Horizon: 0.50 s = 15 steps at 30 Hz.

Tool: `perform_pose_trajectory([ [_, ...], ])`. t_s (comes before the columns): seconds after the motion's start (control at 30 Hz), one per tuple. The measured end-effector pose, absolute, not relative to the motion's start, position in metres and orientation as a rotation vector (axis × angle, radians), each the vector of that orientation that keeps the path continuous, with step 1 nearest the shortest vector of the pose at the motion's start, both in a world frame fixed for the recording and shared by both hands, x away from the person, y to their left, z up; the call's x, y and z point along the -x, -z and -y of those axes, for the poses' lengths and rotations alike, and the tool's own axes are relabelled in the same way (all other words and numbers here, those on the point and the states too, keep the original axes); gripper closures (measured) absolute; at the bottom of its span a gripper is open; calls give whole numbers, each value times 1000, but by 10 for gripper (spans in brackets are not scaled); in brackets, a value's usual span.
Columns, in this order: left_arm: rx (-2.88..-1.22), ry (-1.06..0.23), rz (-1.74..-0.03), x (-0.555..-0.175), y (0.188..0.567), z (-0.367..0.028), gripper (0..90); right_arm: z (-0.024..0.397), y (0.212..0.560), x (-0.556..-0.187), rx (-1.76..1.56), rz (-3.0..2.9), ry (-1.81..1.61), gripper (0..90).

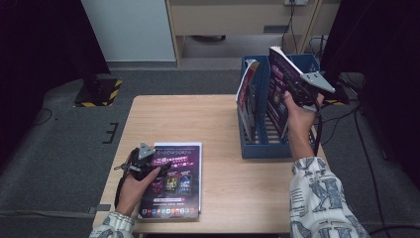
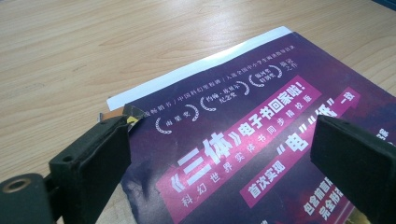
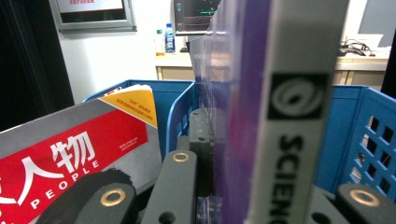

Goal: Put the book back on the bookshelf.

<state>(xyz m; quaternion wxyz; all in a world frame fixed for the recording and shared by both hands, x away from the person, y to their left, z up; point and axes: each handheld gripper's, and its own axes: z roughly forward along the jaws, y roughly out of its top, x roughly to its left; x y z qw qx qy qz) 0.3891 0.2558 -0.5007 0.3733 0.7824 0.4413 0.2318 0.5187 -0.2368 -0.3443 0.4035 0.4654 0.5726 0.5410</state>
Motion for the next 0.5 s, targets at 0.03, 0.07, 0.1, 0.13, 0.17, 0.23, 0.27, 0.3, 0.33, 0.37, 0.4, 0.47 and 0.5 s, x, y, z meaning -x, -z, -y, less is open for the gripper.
perform_pose_trajectory([
  [0.03,-2005,-594,-1130,-389,501,-256,48,237,345,-519,-1174,-1447,-1368,826],
  [0.07,-2005,-593,-1130,-389,501,-256,48,237,346,-519,-1177,-1448,-1366,826],
  [0.1,-2005,-593,-1129,-389,501,-256,48,237,347,-520,-1181,-1446,-1369,826],
  [0.13,-2005,-593,-1129,-389,501,-256,48,237,348,-520,-1184,-1444,-1369,826],
  [0.17,-2005,-593,-1129,-389,501,-256,48,238,349,-521,-1190,-1436,-1368,826],
  [0.23,-2005,-593,-1129,-389,501,-256,48,237,352,-521,-1196,-1420,-1354,826],
  [0.27,-2004,-594,-1129,-389,500,-256,48,237,353,-521,-1195,-1421,-1357,826],
  [0.3,-2004,-593,-1129,-389,500,-256,48,237,355,-522,-1194,-1423,-1354,826],
  [0.33,-2004,-593,-1130,-389,500,-256,48,237,356,-522,-1192,-1419,-1344,826],
  [0.37,-2004,-594,-1130,-389,500,-256,49,237,358,-522,-1194,-1420,-1345,826],
  [0.4,-2004,-594,-1129,-389,500,-256,49,237,359,-522,-1195,-1421,-1343,826],
  [0.47,-2006,-593,-1129,-389,501,-256,49,236,360,-522,-1193,-1419,-1337,826],
  [0.5,-2007,-594,-1128,-389,501,-256,49,236,362,-522,-1190,-1414,-1327,826],
])
